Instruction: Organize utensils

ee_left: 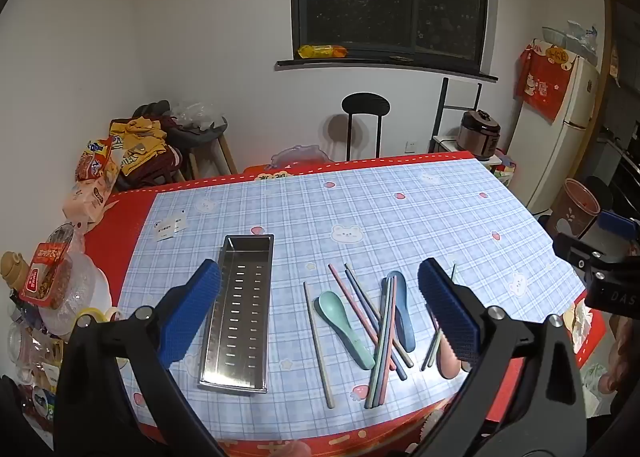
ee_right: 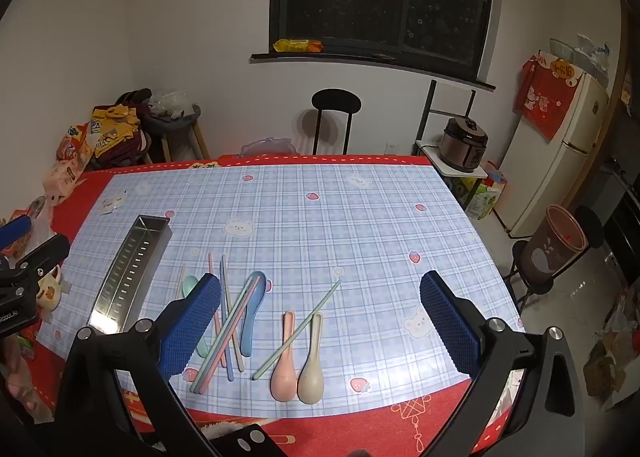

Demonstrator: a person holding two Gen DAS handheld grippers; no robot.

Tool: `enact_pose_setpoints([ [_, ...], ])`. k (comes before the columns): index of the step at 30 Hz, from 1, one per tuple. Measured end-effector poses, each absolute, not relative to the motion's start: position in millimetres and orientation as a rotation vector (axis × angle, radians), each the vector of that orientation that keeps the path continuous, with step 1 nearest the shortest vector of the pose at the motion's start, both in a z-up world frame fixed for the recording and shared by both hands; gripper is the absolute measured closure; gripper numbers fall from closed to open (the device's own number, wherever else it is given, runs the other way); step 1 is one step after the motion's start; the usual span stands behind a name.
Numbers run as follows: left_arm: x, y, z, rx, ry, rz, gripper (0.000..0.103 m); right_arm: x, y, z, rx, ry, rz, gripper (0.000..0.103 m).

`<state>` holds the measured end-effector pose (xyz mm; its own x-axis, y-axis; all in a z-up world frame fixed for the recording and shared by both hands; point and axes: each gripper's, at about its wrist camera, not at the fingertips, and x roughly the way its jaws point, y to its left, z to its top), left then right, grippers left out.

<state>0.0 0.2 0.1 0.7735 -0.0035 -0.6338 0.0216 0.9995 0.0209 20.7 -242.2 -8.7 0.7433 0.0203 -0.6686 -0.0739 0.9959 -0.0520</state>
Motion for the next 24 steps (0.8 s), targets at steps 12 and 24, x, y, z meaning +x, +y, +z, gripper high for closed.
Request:
enact_pose_setpoints([
  [12,0.5,0.0,-0.3,0.026,0.688,-0.013,0.006,19.9,-243.0,-9.2,-0.072,0.730,0.053,0.005],
  [24,0.7,-0.2,-0.5,0.027,0.684,-0.016,0.006,18.5,-246.8,-6.5,-0.068,0.728,0.052,0.005],
])
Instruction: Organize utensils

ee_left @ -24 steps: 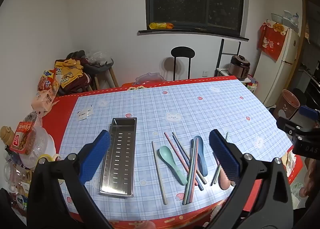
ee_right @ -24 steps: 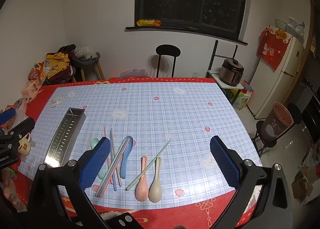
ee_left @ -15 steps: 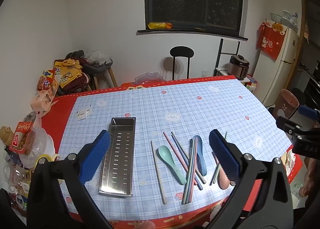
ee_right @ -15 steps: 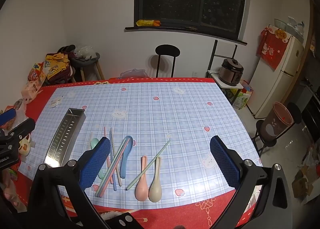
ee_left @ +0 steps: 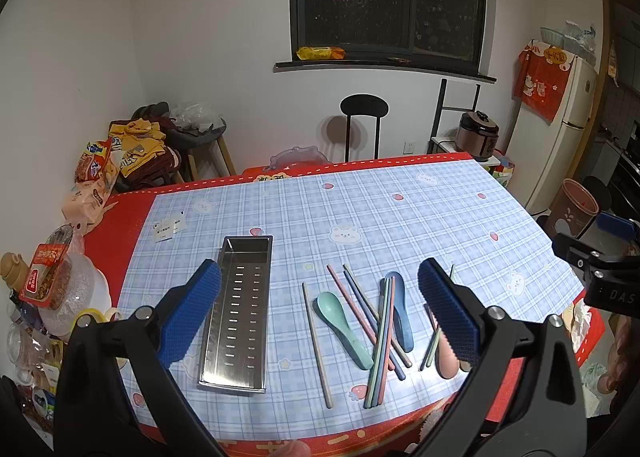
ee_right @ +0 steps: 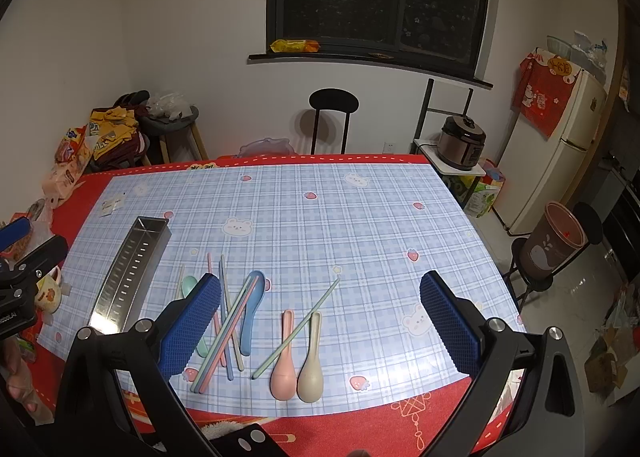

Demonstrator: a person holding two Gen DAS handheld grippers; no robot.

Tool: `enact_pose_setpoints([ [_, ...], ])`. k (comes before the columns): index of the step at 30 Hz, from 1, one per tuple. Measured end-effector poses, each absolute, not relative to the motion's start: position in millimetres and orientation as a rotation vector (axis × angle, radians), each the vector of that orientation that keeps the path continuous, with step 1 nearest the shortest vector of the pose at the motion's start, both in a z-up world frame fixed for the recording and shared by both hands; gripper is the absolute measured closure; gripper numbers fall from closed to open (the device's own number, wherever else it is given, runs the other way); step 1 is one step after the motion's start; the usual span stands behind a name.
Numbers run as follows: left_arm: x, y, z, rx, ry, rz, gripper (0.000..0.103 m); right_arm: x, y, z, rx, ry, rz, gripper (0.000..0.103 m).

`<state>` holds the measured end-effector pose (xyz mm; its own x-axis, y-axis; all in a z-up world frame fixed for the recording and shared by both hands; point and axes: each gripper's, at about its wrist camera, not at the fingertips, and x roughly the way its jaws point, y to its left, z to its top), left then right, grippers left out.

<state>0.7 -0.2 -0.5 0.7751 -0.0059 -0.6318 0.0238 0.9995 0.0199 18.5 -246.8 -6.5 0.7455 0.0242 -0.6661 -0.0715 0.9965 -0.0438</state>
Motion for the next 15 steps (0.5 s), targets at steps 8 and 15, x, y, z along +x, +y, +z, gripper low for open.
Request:
enact_pose_setpoints([
  [8,-2.3,-5.0,1.1,0.027,0.683,-0.016,0.006,18.7,-244.4,-8.0,-0.068,0.726,0.054,0.005],
  [15,-3.9,-8.7,7.5,0.027,0.682,-0.020,0.006,16.5,-244.9,-8.7,-0.066,0.726,0.052,0.005],
])
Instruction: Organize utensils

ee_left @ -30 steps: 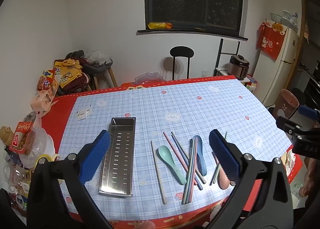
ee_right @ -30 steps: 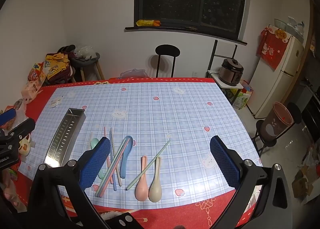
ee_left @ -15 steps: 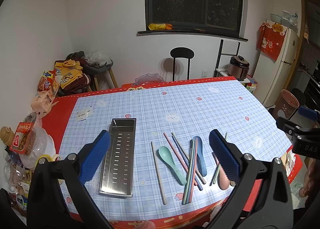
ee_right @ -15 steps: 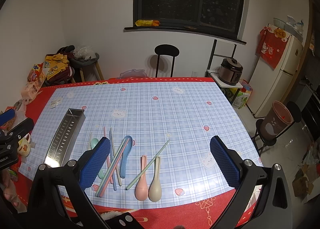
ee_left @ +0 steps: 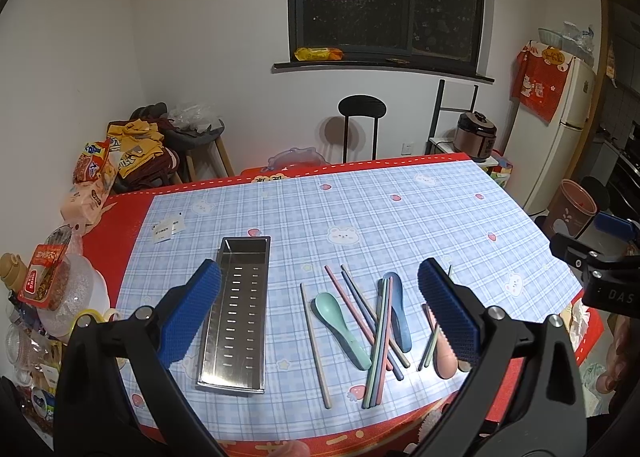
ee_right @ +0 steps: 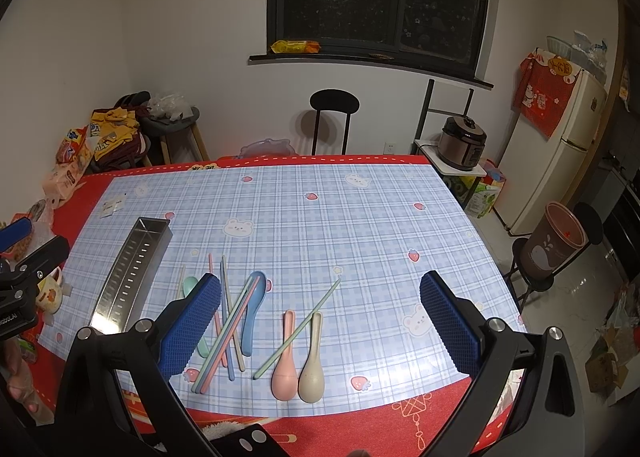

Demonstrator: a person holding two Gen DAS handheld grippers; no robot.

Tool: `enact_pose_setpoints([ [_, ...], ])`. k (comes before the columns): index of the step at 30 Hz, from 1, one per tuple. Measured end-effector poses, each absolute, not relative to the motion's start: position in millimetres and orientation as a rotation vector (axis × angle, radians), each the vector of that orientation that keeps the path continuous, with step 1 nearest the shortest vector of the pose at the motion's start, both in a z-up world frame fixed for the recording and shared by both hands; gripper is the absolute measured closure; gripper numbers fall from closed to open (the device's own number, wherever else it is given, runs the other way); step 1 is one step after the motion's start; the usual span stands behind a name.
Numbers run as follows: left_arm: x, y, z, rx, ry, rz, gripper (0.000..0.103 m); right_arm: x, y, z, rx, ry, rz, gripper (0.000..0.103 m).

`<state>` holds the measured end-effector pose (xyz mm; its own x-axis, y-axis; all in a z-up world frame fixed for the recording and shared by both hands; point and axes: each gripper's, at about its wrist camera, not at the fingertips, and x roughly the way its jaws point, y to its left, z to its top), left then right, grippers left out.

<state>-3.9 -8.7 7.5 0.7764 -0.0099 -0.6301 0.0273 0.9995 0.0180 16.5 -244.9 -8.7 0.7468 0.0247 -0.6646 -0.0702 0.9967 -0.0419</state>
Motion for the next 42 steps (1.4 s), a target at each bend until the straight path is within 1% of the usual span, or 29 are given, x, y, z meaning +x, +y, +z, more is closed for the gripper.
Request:
enact_pose_setpoints([
  [42,-0.1,-10.5,7.4,0.024,0.678,-0.021,0.006,14.6,-247.4,-10.6,-0.051,0.731,0.050,0.005],
])
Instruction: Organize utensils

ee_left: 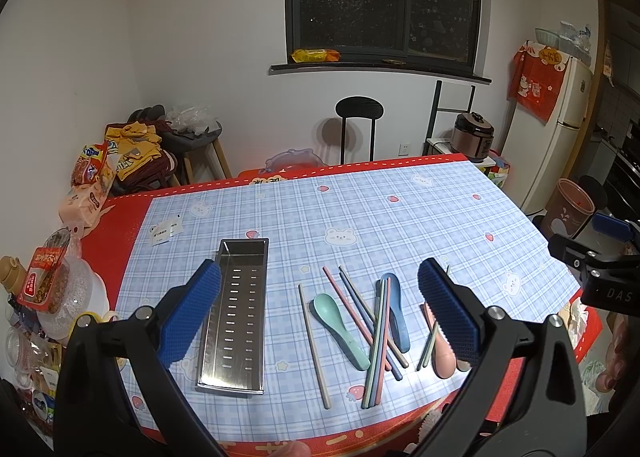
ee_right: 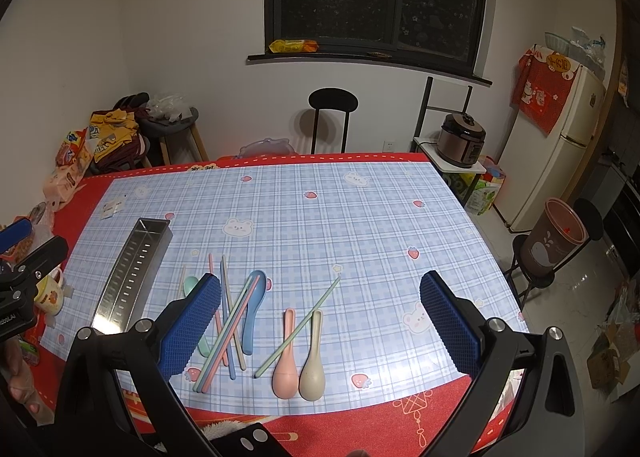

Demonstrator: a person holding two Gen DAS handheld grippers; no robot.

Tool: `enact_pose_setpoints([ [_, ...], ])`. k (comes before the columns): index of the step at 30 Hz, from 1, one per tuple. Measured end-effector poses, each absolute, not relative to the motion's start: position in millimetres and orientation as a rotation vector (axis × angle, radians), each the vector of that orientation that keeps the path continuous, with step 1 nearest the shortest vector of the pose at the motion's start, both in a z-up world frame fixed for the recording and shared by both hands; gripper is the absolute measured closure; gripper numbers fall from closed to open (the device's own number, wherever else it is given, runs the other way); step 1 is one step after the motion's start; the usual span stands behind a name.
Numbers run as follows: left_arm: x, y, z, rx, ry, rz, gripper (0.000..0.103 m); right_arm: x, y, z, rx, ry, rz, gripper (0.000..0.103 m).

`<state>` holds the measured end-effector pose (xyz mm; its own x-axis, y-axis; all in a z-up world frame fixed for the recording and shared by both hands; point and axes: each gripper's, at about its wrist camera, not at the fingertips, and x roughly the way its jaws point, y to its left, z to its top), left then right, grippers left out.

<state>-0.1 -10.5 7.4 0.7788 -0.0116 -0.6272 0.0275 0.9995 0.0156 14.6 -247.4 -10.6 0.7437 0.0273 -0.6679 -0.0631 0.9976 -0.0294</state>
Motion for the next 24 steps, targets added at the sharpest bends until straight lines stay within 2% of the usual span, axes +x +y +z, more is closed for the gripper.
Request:
enact_pose_setpoints([
  [14,6,-13,5,0.003,0.725,-0.030,0.006,25,-254,-17,0.006,0.771,0.077,0.005],
  [24,32,13,-26,-0.199,0.811,-0.172,0.006,52,-289,-55,0.123,0.840,0.081,0.005],
])
